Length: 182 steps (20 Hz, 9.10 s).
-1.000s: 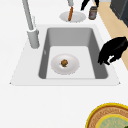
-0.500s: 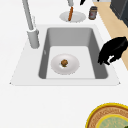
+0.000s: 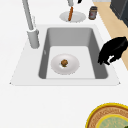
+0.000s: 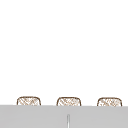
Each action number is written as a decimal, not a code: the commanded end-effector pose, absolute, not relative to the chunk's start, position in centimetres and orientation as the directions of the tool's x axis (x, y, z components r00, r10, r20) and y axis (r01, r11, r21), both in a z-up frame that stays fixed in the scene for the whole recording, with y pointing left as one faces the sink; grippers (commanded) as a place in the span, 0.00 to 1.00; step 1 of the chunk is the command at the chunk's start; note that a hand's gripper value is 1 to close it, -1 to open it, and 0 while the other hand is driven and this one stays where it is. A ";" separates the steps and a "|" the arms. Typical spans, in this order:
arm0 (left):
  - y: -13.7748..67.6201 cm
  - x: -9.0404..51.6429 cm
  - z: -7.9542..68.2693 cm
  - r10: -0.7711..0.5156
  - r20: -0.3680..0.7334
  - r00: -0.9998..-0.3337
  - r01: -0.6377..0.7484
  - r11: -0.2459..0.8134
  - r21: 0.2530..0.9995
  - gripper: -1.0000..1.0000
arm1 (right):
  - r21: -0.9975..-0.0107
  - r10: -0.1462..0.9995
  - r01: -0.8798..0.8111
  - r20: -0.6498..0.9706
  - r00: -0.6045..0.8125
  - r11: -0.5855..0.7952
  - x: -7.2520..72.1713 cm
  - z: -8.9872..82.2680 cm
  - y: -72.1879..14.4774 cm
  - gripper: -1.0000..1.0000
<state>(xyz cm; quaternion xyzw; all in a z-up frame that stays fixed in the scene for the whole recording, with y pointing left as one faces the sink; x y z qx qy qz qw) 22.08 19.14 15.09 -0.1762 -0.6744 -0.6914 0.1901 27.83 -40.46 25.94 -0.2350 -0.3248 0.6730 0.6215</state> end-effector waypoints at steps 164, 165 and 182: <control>19.1 22.1 15.1 -0.025 0.500 -0.866 0.500 -0.018 0.866 0.50 | -0.923 0.874 -0.384 0.206 -0.440 0.023 63.9 14.8 -15.5 1.00; 19.1 22.1 15.1 -0.025 0.500 -0.866 0.500 -0.018 0.866 0.50 | -0.925 0.871 -0.378 0.204 -0.448 0.022 63.9 14.6 -15.6 1.00; 19.1 22.1 15.1 -0.025 0.500 -0.866 0.500 -0.018 0.866 0.50 | -0.946 0.836 -0.324 0.175 -0.520 -0.003 65.1 18.7 -17.4 0.00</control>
